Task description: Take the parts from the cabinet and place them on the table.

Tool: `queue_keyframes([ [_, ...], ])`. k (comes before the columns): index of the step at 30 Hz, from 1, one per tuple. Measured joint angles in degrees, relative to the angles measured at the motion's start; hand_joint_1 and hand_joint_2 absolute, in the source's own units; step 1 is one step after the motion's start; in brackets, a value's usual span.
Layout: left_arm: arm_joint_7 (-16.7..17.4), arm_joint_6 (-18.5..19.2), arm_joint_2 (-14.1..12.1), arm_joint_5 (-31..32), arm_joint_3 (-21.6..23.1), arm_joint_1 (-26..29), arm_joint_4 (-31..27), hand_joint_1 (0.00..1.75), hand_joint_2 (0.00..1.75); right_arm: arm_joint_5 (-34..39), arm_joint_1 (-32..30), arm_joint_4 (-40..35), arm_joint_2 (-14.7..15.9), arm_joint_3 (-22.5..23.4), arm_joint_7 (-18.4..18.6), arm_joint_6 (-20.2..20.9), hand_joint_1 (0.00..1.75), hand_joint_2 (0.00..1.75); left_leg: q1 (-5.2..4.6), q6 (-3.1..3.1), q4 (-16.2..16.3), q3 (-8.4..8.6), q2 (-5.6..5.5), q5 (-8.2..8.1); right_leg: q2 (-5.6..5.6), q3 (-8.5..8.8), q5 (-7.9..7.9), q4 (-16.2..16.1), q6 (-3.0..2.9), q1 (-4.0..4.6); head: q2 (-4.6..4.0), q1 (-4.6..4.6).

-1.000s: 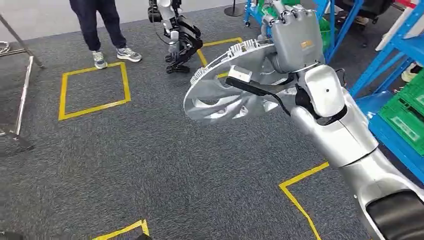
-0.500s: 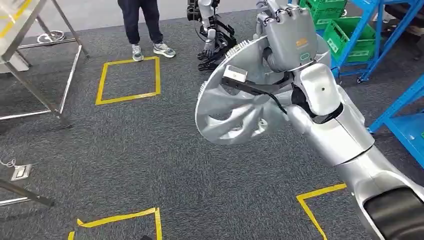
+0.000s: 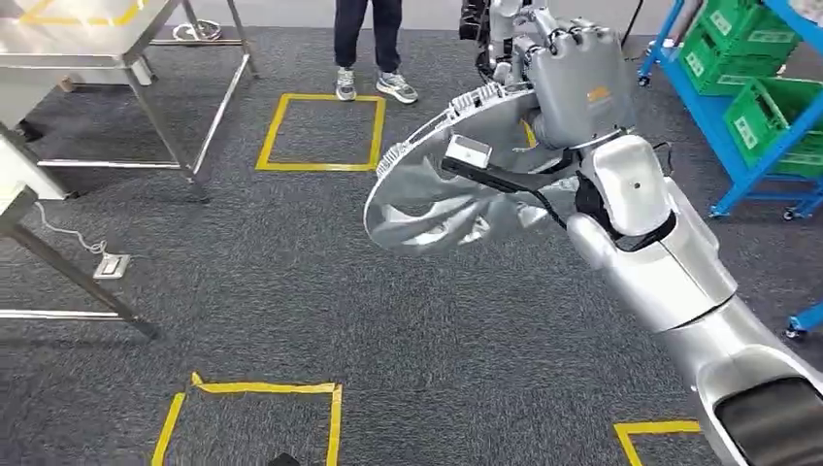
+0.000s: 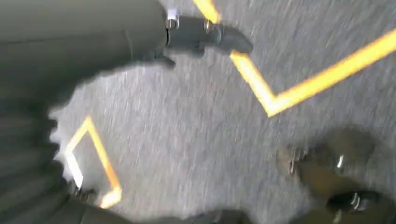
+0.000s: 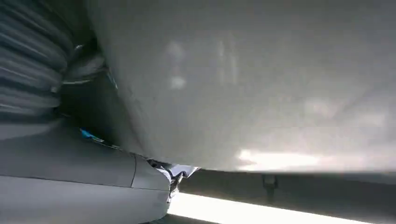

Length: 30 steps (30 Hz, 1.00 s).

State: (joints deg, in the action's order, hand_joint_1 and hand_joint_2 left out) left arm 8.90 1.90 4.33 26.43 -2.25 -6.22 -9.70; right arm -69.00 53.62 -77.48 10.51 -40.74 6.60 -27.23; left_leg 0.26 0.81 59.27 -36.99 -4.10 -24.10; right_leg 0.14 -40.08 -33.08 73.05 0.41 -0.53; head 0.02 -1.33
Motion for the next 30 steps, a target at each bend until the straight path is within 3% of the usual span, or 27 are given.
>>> queue_keyframes([
  [1, 0.0, 0.0, 0.0, 0.0, 0.0, 0.0, 0.0, 0.00, 1.75, 0.0, 0.0, -0.1, 0.0, 0.0, 0.0, 0.0, 1.75, 1.75, 0.01, -0.10, 0.2, -0.04, -0.90, 0.05, 0.63, 2.53, 3.02, -5.5, -0.20, -0.10, 0.00, 0.02],
  [2, 0.0, 0.0, 0.0, 0.2, 0.0, -0.1, 0.0, 0.00, 1.75, 0.0, 0.0, -0.4, 0.0, 0.2, 0.0, 0.0, 1.75, 1.75, 0.09, -0.32, 0.3, -0.15, -1.71, 0.09, 2.63, 5.09, 5.32, -10.7, -0.33, -0.28, -0.02, 0.02],
  [3, 0.0, 0.0, 0.0, 0.4, 0.0, -0.2, 0.0, 0.00, 1.75, 0.0, 0.1, -0.5, 0.0, 0.3, 0.0, 0.0, 1.75, 1.75, 0.00, -0.76, 0.5, -0.46, -2.39, 0.17, 5.45, 5.70, 4.52, -12.3, -0.15, -0.50, 0.00, -0.02],
  [5, 0.1, 0.0, 0.0, 0.6, 0.0, -0.4, 0.0, 0.00, 1.75, 0.0, 0.0, -0.7, 0.0, 0.5, 0.0, 0.1, 1.75, 1.75, 0.31, -1.64, 0.3, -0.96, -3.58, 0.63, 3.77, 5.50, 5.01, -12.6, -0.42, -0.02, -0.02, -0.04],
  [7, 0.2, 0.0, -0.1, 0.7, 0.0, -0.1, 0.0, 0.00, 1.75, 0.0, 0.1, -0.9, 0.0, 0.5, 0.0, 0.2, 1.75, 1.75, 0.35, -2.57, -0.4, -1.19, -5.04, 1.18, 2.41, 5.63, 5.37, -13.0, -1.24, 0.13, 0.00, 0.02],
  [8, 0.3, -0.1, -0.3, 0.7, 0.0, -0.1, 0.0, 0.00, 1.75, 0.0, 0.3, -0.9, -0.1, 0.5, 0.0, 0.2, 1.75, 1.75, 0.29, -2.55, 0.0, -1.55, -3.21, 0.93, 1.41, 5.84, 5.85, -13.6, -1.77, -0.31, 0.00, 0.00],
  [9, 0.3, -0.1, -0.2, 0.8, 0.0, -0.1, 0.0, 0.00, 1.75, 0.0, 0.3, -1.0, -0.4, 0.5, 0.0, 0.2, 1.75, 1.75, -0.12, -2.78, 1.6, -2.20, 0.25, -0.47, 0.88, 5.94, 5.91, -13.8, -2.06, -0.22, -0.02, -0.46],
  [10, 0.3, -0.1, -0.2, 0.8, 0.0, -0.3, 0.0, 0.00, 1.75, 0.0, 0.4, -1.1, -0.3, 0.6, 0.0, 0.2, 1.75, 1.75, -0.07, -3.03, 5.0, -3.76, 2.27, -2.64, 0.16, 5.94, 5.91, -13.8, -2.38, -0.03, -0.02, -0.70],
  [12, 0.3, -0.1, -0.2, 0.9, 0.0, -0.6, 0.0, 0.00, 1.75, -0.1, 0.4, -1.1, -0.3, 0.7, 0.0, 0.3, 1.75, 1.75, 0.21, -3.40, 14.1, -7.80, 3.64, -6.76, -1.56, 5.91, 5.81, -13.8, -2.54, 0.23, 0.00, -0.70],
  [13, 0.3, -0.1, -0.2, 1.0, 0.0, -0.6, 0.0, 0.00, 1.75, -0.1, 0.3, -1.1, -0.3, 0.7, 0.0, 0.3, 1.75, 1.75, 0.28, -3.52, 17.1, -9.02, 3.75, -7.57, -2.50, 5.89, 5.77, -13.8, -2.59, 0.28, -0.02, -0.72],
  [14, 0.5, -0.2, -0.2, 1.0, 0.0, -0.6, 0.0, 0.00, 1.75, -0.1, 0.3, -1.1, -0.3, 0.7, 0.0, 0.3, 1.75, 1.75, 0.31, -3.55, 16.9, -8.68, 3.80, -6.96, -3.30, 5.90, 5.73, -13.8, -2.61, 0.30, 0.00, -0.72],
  [15, 0.6, -0.2, -0.2, 1.0, 0.0, -0.6, 0.0, 0.00, 1.75, -0.1, 0.3, -1.1, -0.3, 0.7, -0.1, 0.3, 1.75, 1.75, 0.31, -3.57, 14.2, -7.10, 3.92, -5.38, -4.03, 5.91, 5.67, -13.7, -2.55, 0.30, 0.00, -0.72],
  [16, 0.6, -0.2, -0.2, 1.0, 0.0, -0.5, 0.0, 0.00, 1.75, -0.1, 0.3, -1.1, -0.3, 0.7, -0.1, 0.2, 1.75, 1.75, 0.31, -3.51, 9.6, -4.41, 4.38, -3.26, -4.68, 6.00, 5.57, -13.7, -2.41, 0.30, 0.00, -0.72],
  [17, 0.6, -0.2, -0.2, 1.1, 0.0, -0.6, 0.0, 0.00, 1.75, -0.1, 0.3, -1.1, -0.3, 0.7, -0.1, 0.2, 1.75, 1.75, 0.28, -3.38, 4.0, -1.18, 5.75, -1.13, -5.35, 6.17, 5.41, -13.7, -2.18, 0.30, -0.02, -0.72],
  [18, 0.6, -0.3, -0.2, 1.1, 0.0, -0.8, 0.0, 0.00, 1.75, -0.1, 0.3, -1.1, -0.3, 0.8, -0.1, 0.1, 1.75, 1.75, -0.18, -3.18, 0.2, 0.67, 8.77, -1.59, -5.93, 6.26, 5.22, -13.7, -1.90, 0.44, 0.00, -0.72],
  [19, 0.7, -0.3, -0.2, 1.1, 0.0, -0.9, 0.0, 0.00, 1.75, -0.2, 0.5, -1.1, -0.3, 1.0, -0.1, -0.1, 1.75, 1.75, -0.47, -2.23, -0.1, 1.02, 8.12, -1.12, -6.35, 6.13, 5.02, -13.4, -1.53, 1.00, 0.00, -0.66],
  [22, 0.7, -0.3, -0.2, 1.1, 0.0, -0.8, 0.0, 0.00, 1.75, -0.2, 0.4, -1.1, -0.3, 1.0, -0.1, -0.2, 1.75, 1.75, -0.74, -1.22, -0.1, 0.65, 6.05, -1.05, -7.94, 6.64, 5.02, -13.7, -0.80, 0.75, 0.00, -0.42],
  [23, 0.8, -0.3, -0.2, 1.1, 0.0, -0.7, 0.0, 0.00, 1.75, -0.3, 0.4, -1.1, -0.3, 1.0, -0.1, -0.2, 1.75, 1.75, -0.41, -0.71, -0.5, 1.06, 5.47, -0.73, -7.70, 6.74, 4.60, -13.6, -0.23, 0.56, 0.00, -0.44],
  [24, 0.8, -0.3, -0.2, 1.1, 0.0, -0.7, 0.0, 0.00, 1.75, -0.3, 0.4, -1.1, -0.2, 1.1, -0.1, -0.1, 1.75, 1.75, -0.20, -0.47, -0.7, 1.11, 4.80, -0.58, -4.18, 6.39, 3.62, -12.3, 0.01, 0.17, -0.02, -0.17],
  [25, 0.8, -0.3, -0.2, 1.1, 0.0, -0.8, 0.0, 0.00, 1.75, -0.3, 0.5, -1.2, -0.3, 1.1, -0.1, -0.2, 1.75, 1.75, -0.06, -0.26, -0.7, 1.05, 4.35, -0.49, -1.94, 4.76, 1.64, -9.0, 0.11, 0.00, 0.00, -0.04],
  [27, 0.8, -0.4, -0.3, 1.1, 0.0, -1.1, 0.0, 0.00, 1.75, -0.2, 0.3, -1.2, -0.2, 1.1, -0.1, 0.0, 1.75, 1.75, -0.03, 0.00, -0.7, 1.01, 2.97, -0.46, -0.52, 0.16, -2.29, 0.4, 0.36, -0.04, -0.02, 0.04],
  [28, 0.8, -0.4, -0.3, 1.1, 0.0, -1.1, 0.0, 0.00, 1.75, -0.2, 0.2, -1.2, -0.1, 1.1, -0.1, 0.0, 1.75, 1.75, -0.05, 0.00, -0.6, 0.92, 2.10, -0.46, -0.40, -1.69, -3.02, 3.6, 0.40, -0.02, 0.00, 0.07],
  [29, 0.8, -0.4, -0.2, 1.1, 0.0, -1.1, 0.0, 0.00, 1.75, -0.2, 0.0, -1.2, -0.1, 1.1, -0.1, 0.0, 1.75, 1.75, -0.04, -0.01, -0.4, 0.87, 1.25, -0.46, -0.32, -2.36, -2.37, 4.4, 0.36, -0.02, -0.02, 0.04],
  [30, 0.8, -0.4, -0.2, 1.1, 0.1, -0.9, 0.0, 0.00, 1.75, -0.3, 0.0, -1.2, -0.1, 1.1, -0.1, 0.0, 1.75, 1.75, -0.02, -0.03, -0.3, 0.84, 0.36, -0.45, -0.22, -1.62, -0.47, 2.2, 0.26, -0.08, -0.02, 0.09],
])
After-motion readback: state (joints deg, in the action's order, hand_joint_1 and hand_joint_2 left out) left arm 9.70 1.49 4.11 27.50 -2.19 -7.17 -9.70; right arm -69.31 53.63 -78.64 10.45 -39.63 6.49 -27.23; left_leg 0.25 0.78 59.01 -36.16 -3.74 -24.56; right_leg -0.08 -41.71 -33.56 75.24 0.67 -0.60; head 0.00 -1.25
